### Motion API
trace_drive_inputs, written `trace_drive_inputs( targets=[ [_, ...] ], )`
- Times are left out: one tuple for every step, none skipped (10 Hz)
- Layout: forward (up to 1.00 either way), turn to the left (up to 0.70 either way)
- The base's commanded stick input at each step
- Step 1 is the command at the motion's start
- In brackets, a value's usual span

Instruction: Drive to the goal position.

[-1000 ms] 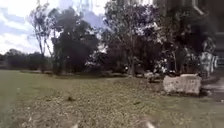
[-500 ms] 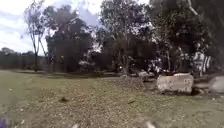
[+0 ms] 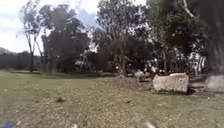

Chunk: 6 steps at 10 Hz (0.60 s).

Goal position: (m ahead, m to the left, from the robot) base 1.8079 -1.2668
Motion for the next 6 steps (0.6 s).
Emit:
trace_drive_inputs(
  targets=[
    [0.00,-0.50],
    [0.00,-0.50],
    [0.00,-0.50],
    [0.00,-0.50],
    [0.00,-0.50],
    [0.00,-0.50]
  ],
)
